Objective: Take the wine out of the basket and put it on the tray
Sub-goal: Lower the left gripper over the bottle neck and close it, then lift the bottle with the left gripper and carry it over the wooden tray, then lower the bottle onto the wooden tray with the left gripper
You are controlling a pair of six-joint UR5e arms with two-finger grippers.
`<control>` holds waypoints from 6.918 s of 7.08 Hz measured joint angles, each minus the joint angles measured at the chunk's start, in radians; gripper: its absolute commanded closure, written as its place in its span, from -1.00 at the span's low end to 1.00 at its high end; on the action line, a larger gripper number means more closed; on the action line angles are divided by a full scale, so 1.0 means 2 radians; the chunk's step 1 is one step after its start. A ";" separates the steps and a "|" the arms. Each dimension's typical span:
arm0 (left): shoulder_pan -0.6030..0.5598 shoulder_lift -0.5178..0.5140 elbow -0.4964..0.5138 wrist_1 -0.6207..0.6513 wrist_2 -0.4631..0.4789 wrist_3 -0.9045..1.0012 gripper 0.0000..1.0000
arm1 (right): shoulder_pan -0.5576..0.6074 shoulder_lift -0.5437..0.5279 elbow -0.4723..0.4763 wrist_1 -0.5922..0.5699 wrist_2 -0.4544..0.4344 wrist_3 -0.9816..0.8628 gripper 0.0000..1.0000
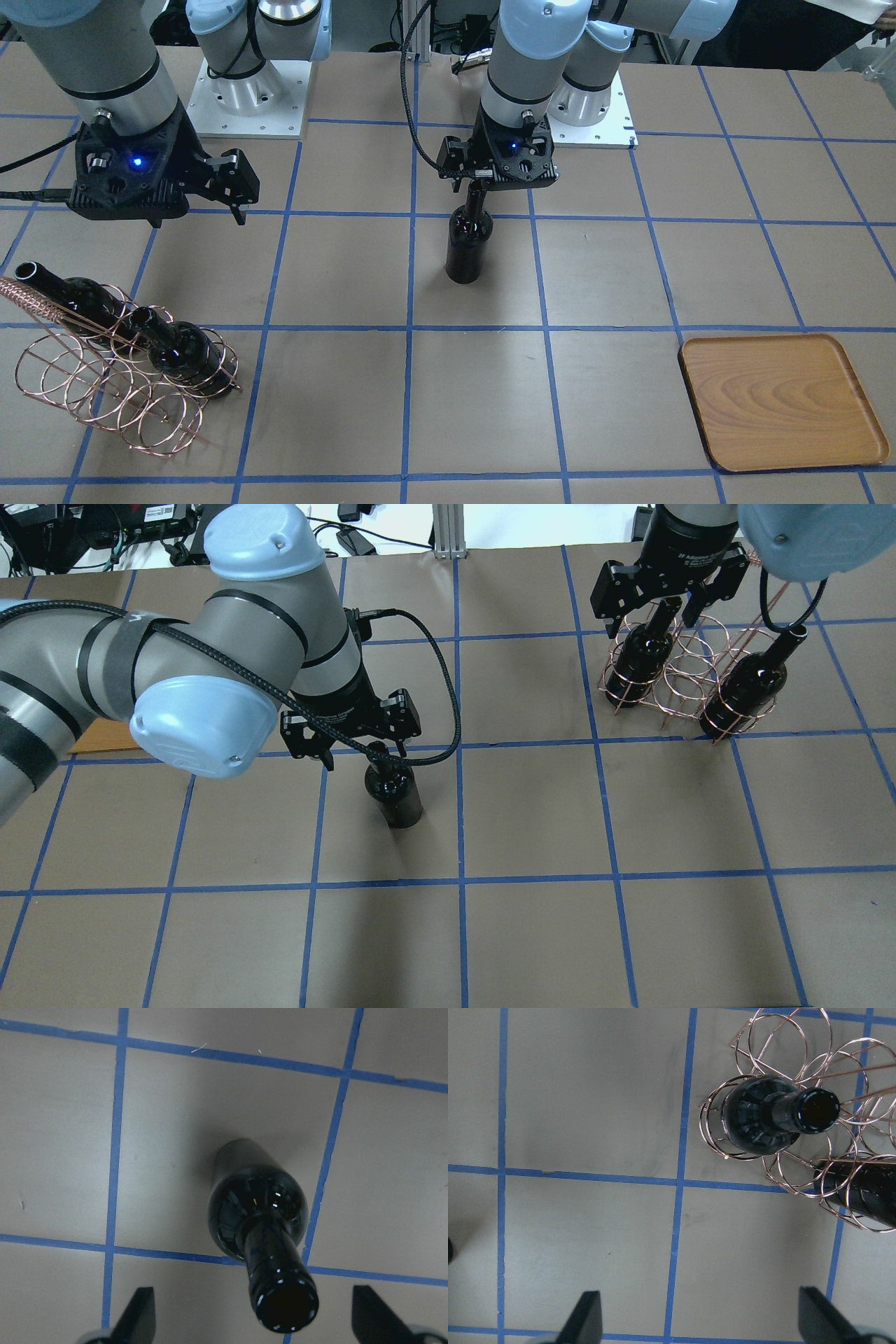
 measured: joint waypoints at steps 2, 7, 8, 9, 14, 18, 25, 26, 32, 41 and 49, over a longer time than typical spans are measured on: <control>-0.001 -0.007 -0.001 0.010 0.001 0.002 -0.34 | -0.002 0.000 0.005 -0.001 0.001 -0.001 -1.00; -0.001 -0.021 -0.001 0.014 0.000 0.005 0.35 | -0.003 0.000 0.008 -0.008 0.001 -0.002 -1.00; -0.001 -0.022 -0.001 0.015 -0.001 0.005 0.67 | -0.003 0.000 0.008 -0.008 0.001 -0.002 -1.00; -0.001 -0.022 0.000 0.015 -0.001 0.009 1.00 | -0.003 0.000 0.008 -0.008 0.001 -0.002 -1.00; 0.015 -0.005 0.031 0.020 0.006 0.057 1.00 | -0.003 0.000 0.009 -0.009 0.001 0.002 -1.00; 0.132 -0.005 0.075 -0.002 0.008 0.179 1.00 | -0.003 -0.001 0.010 -0.010 0.001 0.004 -1.00; 0.345 -0.094 0.189 -0.037 0.046 0.415 1.00 | -0.002 -0.001 0.012 -0.054 -0.004 0.002 -1.00; 0.360 -0.112 0.202 -0.027 0.045 0.433 1.00 | -0.002 -0.002 0.012 -0.055 -0.003 0.002 -1.00; 0.410 -0.205 0.259 0.028 0.035 0.474 1.00 | 0.000 -0.005 0.013 -0.055 0.002 0.004 -1.00; 0.412 -0.224 0.270 0.028 0.034 0.475 0.50 | -0.002 -0.005 0.014 -0.049 0.023 0.008 -1.00; 0.424 -0.224 0.269 0.029 0.028 0.480 -0.39 | -0.002 -0.005 0.016 -0.056 0.018 0.002 -1.00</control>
